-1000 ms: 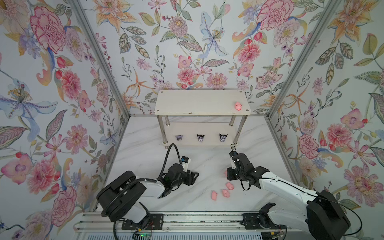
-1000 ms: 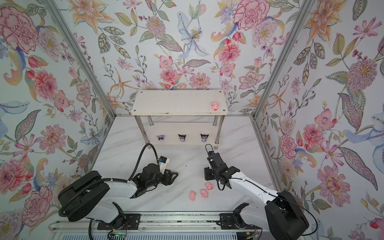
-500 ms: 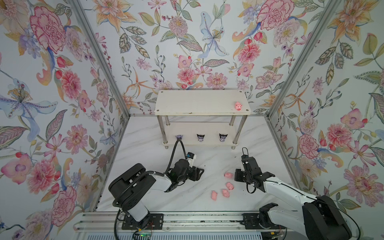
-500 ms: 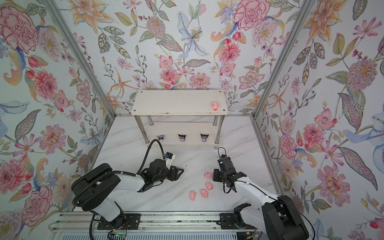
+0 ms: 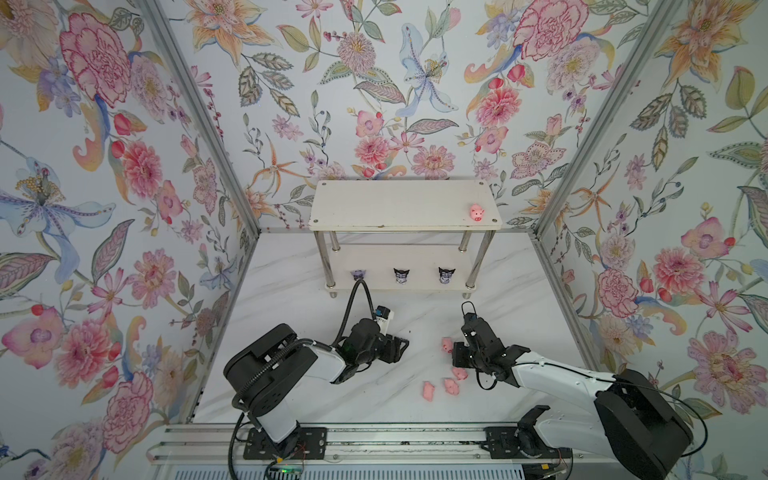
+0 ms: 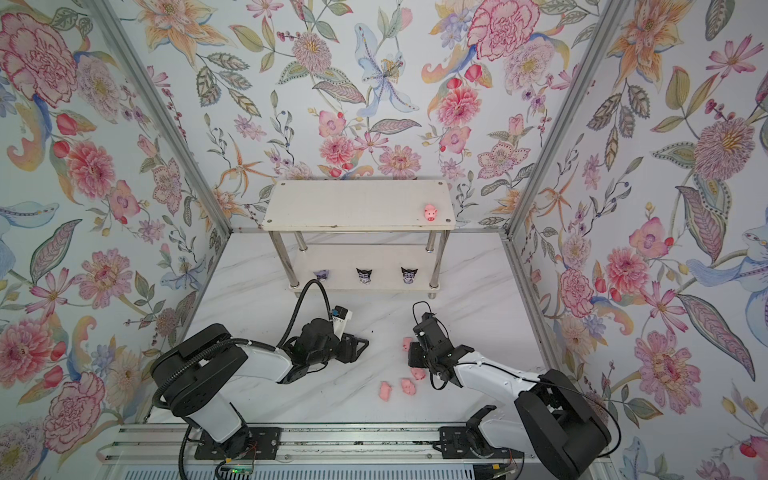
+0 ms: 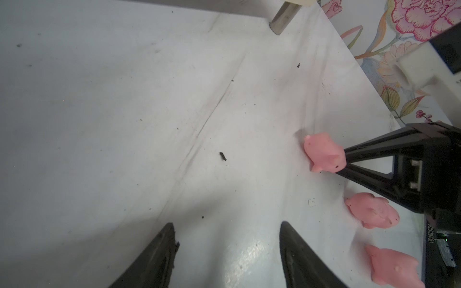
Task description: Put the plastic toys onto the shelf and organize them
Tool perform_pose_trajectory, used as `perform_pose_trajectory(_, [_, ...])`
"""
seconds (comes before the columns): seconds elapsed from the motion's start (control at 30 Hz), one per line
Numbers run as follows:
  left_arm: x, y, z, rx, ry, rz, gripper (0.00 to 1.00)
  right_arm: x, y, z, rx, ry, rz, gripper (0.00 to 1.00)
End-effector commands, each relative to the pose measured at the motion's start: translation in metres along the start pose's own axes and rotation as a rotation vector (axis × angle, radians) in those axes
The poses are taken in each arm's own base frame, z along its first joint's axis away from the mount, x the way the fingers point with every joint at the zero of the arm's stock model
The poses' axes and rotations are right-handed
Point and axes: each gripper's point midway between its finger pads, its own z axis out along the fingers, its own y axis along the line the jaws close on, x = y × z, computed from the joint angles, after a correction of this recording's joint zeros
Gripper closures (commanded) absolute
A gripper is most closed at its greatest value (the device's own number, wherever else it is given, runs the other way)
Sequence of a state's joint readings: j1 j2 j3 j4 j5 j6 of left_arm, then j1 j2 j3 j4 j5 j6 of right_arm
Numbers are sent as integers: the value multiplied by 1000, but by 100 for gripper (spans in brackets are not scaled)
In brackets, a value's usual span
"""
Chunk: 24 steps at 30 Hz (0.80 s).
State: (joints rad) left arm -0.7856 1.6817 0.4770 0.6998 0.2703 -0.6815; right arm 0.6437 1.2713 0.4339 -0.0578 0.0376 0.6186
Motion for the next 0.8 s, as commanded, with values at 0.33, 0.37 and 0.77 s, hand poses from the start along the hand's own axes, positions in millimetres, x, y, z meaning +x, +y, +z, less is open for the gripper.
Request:
perform_pose_trajectory(0.33, [-9, 0, -16, -51, -13, 89, 30, -31, -16, -30, 68, -82, 18, 87])
perform_pose_trajectory(0.37, [-11, -1, -16, -47, -18, 88, 30, -34, -13, -33, 62, -92, 17, 87])
perform_pose_trajectory(0.77, [-8, -3, -12, -21, -23, 59, 30, -16, 15, -6, 16, 0, -51, 89])
